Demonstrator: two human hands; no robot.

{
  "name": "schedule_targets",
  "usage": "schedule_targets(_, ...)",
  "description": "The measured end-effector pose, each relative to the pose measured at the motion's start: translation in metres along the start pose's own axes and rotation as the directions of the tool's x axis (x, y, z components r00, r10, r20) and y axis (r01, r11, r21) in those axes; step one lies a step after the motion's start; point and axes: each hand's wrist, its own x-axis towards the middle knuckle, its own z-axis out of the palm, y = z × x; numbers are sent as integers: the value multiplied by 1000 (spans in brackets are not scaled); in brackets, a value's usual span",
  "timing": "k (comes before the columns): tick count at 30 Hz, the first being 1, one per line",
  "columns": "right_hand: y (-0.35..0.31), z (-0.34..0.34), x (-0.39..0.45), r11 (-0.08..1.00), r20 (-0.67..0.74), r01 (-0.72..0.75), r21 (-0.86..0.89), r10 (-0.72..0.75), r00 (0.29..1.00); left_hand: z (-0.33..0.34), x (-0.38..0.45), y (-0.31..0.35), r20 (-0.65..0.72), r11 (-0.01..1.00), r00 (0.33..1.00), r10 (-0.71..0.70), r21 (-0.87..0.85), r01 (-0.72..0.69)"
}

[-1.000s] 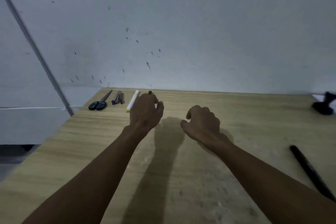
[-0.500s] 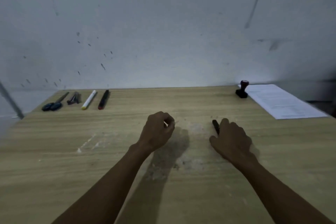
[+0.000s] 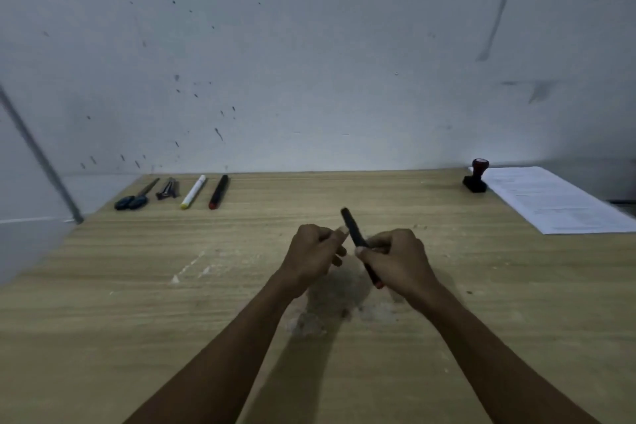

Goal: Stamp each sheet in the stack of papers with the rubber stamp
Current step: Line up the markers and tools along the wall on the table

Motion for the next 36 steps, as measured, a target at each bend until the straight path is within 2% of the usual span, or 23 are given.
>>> schedule_targets(3,-18,15,-1,995,63,69,65,-73,995,-13,-1,2,-49,973,991,-124,-200,112)
schedule_targets(8,-30,35,2,989,87,144,43,-147,985,-38,1,-2,-89,933,972,-220,-310,182)
schedule_targets(12,-31,45,13,988,131,143,-52,-135,982,-56,14,-8,-203,930,938,-282,-299,215)
schedule_targets(17,-28,57,31,953,193,171,-252,-124,973,-85,56,-27,-342,919,858,-384,-231,319)
schedule_targets(20,-32,62,45,927,180,140,-348,-81,980,-102,83,-38,-377,914,834,-403,-126,385)
schedule_targets(22,-35,67,57,916,185,136,-376,-69,980,-110,101,-45,-430,915,826,-363,1,403)
schedule_targets(27,-44,82,86,884,213,168,-436,-79,974,-127,145,-63,-439,833,874,-210,388,395)
schedule_targets(31,-48,94,111,849,213,202,-488,-109,971,-141,182,-82,-420,763,897,-135,533,364)
schedule_targets(36,-44,105,132,847,221,223,-482,-129,967,-148,210,-99,-409,704,906,-104,613,358)
